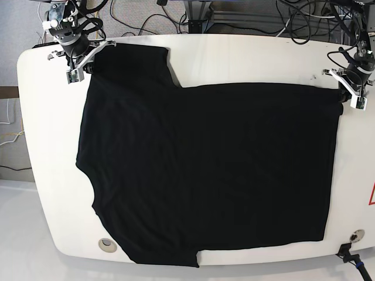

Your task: Fold the T-shirt properly

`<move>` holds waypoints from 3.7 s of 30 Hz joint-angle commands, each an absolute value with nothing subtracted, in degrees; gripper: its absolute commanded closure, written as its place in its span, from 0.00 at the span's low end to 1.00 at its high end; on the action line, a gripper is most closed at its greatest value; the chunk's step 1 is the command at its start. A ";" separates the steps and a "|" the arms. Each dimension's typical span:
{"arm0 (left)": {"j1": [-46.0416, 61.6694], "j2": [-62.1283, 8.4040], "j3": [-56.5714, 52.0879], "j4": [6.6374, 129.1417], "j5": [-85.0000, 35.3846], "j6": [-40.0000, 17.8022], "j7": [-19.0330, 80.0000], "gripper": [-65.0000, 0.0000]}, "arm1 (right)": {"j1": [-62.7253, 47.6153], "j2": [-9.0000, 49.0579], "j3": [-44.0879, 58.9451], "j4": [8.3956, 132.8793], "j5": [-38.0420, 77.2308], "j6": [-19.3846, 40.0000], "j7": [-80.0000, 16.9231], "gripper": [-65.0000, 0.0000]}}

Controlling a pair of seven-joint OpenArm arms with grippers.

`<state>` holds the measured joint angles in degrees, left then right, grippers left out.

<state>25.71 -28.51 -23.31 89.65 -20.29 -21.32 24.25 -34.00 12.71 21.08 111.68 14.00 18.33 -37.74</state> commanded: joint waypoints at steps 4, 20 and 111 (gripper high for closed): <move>32.41 -25.82 -31.20 98.90 -20.77 -21.30 24.02 1.00 | -39.95 13.46 27.63 115.17 16.46 20.71 -35.21 1.00; 34.67 -24.60 -43.87 99.37 -36.45 -28.50 32.25 0.70 | -41.73 14.19 32.32 115.77 17.64 26.93 -33.94 1.00; 37.14 -10.15 -35.38 100.70 -31.25 -40.00 46.99 0.32 | -35.74 12.53 33.19 113.63 14.29 26.95 -35.03 0.97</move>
